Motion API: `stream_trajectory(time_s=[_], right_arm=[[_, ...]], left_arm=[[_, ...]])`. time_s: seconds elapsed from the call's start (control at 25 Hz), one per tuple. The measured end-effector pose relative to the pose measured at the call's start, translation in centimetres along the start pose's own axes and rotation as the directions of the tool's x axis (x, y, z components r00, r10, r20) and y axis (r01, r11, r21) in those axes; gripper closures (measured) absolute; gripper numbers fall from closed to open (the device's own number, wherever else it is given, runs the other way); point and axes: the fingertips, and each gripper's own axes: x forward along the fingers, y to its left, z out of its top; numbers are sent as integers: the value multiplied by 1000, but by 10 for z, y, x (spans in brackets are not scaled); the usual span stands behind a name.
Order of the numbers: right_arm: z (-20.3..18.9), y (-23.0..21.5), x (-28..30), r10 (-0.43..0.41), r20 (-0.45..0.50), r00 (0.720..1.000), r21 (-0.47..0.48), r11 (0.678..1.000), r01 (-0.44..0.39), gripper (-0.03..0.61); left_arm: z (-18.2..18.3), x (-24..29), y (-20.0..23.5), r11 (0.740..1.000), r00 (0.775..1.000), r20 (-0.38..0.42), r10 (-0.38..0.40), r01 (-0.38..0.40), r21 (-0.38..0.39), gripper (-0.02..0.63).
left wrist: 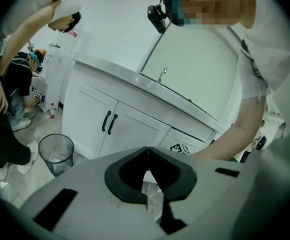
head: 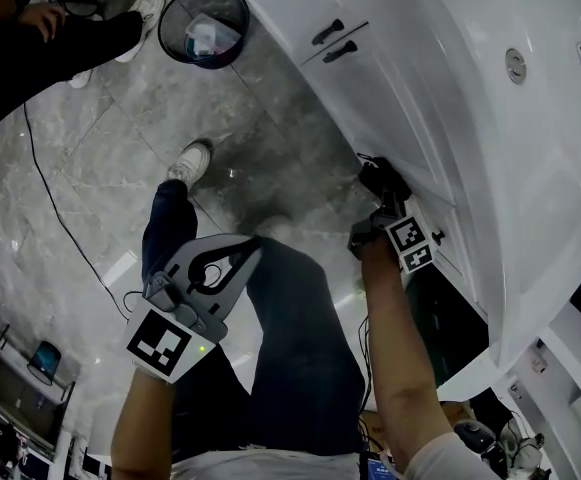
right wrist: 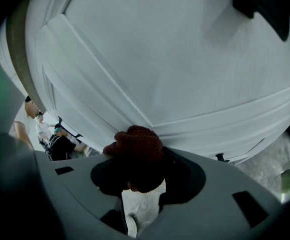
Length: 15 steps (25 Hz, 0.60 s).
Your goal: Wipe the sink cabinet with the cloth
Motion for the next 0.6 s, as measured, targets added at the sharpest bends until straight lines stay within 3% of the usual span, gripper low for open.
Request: stream_trajectory(time_s=[0.4,0.6], right_arm=[[-2,-7,3,30,-26,999,-29,999,-31,417],[-3,-8,4,25,-5,1000,-31,999,-25,417]], left_arm=[[-14,7,-17,999,999,-18,-30,29,-26,601],[-19,-7,-16,998,997,-31,-69,70,5,601]])
